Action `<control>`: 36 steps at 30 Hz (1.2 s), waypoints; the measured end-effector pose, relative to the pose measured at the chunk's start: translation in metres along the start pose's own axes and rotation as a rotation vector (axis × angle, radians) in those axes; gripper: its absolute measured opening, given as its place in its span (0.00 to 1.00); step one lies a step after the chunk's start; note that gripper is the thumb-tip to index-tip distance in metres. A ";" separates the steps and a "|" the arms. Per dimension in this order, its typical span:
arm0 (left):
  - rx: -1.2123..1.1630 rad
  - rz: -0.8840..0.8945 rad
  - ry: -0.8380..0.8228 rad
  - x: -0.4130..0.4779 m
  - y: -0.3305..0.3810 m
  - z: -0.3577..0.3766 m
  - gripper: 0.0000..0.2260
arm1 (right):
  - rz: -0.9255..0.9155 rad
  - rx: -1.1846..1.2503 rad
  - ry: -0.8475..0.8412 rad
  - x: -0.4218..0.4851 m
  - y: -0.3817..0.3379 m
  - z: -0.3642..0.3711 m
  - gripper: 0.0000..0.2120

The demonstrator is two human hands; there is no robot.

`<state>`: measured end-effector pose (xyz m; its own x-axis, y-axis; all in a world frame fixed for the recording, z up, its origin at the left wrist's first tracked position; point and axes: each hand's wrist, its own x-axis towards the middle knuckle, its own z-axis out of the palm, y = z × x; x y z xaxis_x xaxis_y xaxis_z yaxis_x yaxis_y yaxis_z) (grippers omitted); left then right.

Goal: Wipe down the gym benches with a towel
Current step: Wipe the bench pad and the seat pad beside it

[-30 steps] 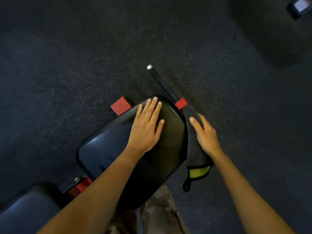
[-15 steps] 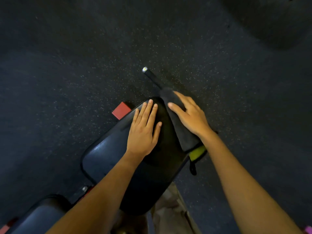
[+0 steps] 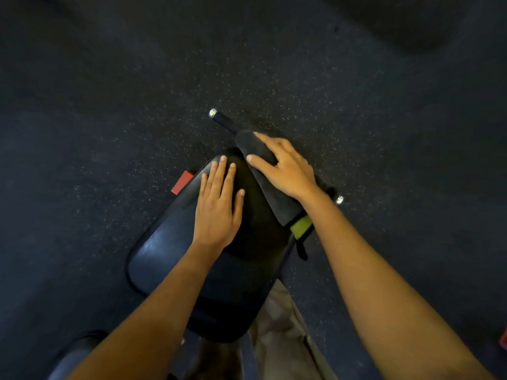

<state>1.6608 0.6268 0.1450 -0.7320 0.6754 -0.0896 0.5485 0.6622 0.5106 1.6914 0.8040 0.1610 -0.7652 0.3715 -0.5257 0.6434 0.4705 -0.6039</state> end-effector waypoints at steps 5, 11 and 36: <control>0.005 0.083 -0.036 -0.037 -0.007 -0.001 0.23 | 0.221 0.318 0.283 -0.072 0.038 0.021 0.26; 0.009 0.107 -0.061 -0.107 -0.027 -0.007 0.24 | 0.347 0.696 0.662 -0.155 0.020 0.110 0.26; -0.051 0.110 -0.208 -0.181 -0.074 -0.030 0.27 | 0.351 0.419 0.707 -0.255 -0.009 0.256 0.33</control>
<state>1.7406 0.4464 0.1491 -0.5672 0.7983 -0.2025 0.5952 0.5673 0.5691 1.8865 0.5002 0.1475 -0.2690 0.9108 -0.3131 0.6927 -0.0429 -0.7200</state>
